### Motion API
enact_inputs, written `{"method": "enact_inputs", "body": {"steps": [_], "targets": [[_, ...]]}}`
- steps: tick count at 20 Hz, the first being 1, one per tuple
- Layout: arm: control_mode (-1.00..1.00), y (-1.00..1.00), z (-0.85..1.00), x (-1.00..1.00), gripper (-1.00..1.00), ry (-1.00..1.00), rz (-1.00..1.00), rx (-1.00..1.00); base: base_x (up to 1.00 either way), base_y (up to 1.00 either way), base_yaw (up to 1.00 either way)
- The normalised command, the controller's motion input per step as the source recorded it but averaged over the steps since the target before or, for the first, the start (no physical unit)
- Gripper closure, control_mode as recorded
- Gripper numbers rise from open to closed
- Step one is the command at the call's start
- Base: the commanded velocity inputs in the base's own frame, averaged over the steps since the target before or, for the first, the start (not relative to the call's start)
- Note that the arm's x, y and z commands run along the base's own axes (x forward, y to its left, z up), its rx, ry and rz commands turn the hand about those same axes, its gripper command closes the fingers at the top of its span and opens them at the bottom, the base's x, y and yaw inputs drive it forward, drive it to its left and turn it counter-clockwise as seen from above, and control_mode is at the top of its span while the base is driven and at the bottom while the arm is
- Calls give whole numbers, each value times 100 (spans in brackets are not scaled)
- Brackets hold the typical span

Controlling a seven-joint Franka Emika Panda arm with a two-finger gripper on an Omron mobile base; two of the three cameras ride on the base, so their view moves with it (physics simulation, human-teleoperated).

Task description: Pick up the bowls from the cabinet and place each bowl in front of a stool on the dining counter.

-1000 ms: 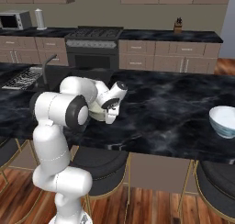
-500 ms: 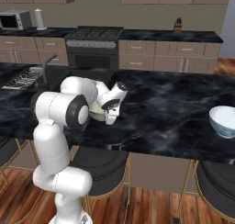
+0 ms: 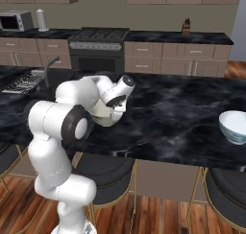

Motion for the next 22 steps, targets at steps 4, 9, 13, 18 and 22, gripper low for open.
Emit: {"method": "enact_inputs", "body": {"steps": [4,9,13,18,22], "targets": [[-100,0,95,-56,-100,-2,-1,0,0,0,0],[-100,0,79,-90,-100,0,-6,-3,0,0,0],[-100,0,84,-95,-100,0,-9,-2,0,0,0],[-100,0,99,-98,-100,0,-10,-1,0,0,0],[-100,0,94,-100,-100,0,-11,0,0,0,0]]}}
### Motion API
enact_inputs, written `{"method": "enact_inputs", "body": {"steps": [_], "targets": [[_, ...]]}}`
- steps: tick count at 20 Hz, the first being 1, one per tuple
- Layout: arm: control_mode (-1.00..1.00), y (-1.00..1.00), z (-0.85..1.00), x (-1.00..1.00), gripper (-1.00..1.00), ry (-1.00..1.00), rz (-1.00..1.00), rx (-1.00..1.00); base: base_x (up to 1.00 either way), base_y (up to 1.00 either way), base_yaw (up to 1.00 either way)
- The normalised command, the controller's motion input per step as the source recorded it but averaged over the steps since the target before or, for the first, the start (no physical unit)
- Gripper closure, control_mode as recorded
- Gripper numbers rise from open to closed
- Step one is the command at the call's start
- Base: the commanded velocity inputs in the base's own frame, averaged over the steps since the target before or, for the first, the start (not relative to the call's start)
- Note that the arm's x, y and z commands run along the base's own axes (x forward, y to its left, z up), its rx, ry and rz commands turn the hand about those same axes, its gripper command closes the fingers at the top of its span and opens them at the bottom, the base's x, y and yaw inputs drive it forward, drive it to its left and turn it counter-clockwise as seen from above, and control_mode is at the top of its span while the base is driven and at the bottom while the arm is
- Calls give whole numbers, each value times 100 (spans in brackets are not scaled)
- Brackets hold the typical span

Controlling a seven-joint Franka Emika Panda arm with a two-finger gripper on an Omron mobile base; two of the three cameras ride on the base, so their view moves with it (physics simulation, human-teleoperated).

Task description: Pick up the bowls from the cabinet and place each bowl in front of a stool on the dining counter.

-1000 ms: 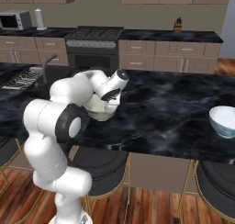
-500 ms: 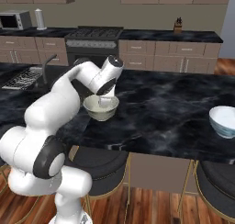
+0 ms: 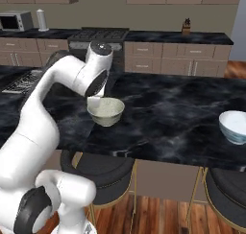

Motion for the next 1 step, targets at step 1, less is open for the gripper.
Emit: {"method": "enact_inputs", "body": {"steps": [1], "targets": [[-100,0,100,-100,-100,0,-12,0,0,0,0]]}}
